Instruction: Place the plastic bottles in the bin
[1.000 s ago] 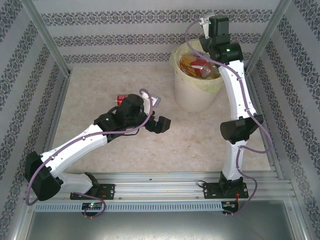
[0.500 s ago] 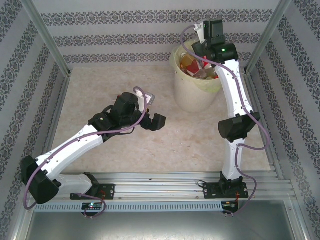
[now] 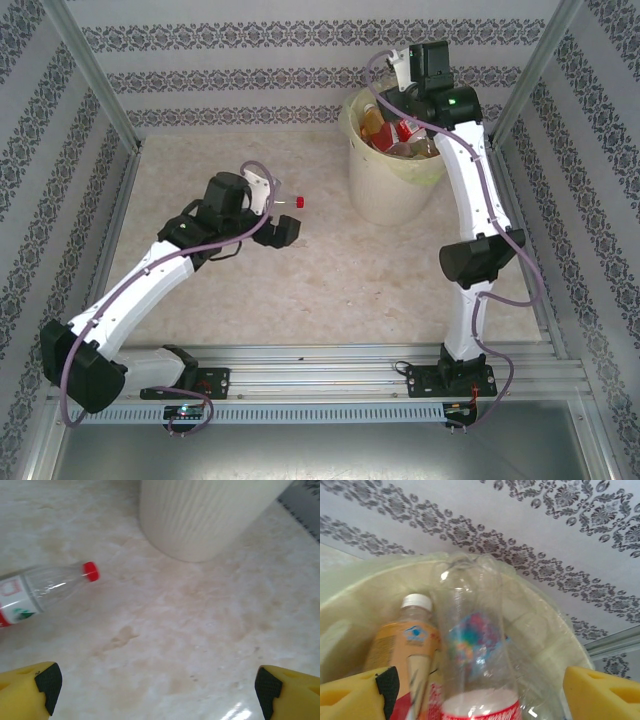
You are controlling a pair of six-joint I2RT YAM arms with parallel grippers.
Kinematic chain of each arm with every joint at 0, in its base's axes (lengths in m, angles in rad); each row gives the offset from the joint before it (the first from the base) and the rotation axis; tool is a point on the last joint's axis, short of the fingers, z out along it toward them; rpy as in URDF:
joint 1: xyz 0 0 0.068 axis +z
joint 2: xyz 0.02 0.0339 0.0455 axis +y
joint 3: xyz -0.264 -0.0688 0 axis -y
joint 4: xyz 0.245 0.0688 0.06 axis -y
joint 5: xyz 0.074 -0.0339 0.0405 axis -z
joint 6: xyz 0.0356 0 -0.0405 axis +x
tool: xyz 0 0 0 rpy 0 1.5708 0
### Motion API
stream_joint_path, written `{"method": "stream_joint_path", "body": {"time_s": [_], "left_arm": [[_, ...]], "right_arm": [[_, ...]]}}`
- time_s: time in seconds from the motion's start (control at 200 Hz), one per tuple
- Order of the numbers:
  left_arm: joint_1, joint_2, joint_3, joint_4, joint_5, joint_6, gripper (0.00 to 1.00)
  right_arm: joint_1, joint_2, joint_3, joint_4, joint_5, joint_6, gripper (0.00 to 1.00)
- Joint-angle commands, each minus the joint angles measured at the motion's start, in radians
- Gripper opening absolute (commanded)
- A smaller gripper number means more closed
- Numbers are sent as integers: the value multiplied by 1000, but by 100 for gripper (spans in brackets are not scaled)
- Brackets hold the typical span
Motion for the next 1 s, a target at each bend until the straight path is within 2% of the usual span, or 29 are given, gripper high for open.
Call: {"method": "stream_joint_path", "body": {"time_s": [0.0,0.17,0.29,0.44,0.565,0.994], "left_arm": [[44,36,46,-69,-10,177,100],[100,164,122,-117,-63,292,100],[117,264,187,-142,-115,435,100],[177,417,327,-207,-7,523,100],[184,532,416,-243,-53,619,100],[218,831,652,-275,-96,767,100]], "right_arm": [[40,-134,-64,-18,-73,102,88],[95,-314,-296,45,-156,219,94],[115,-475,-534,151,-268,321,98],[115,-676,-845,312,-435,473,98],[131,-815,-1049,409,-517,569,98],[147,-1103,-1443,443,-588,706,98]]}}
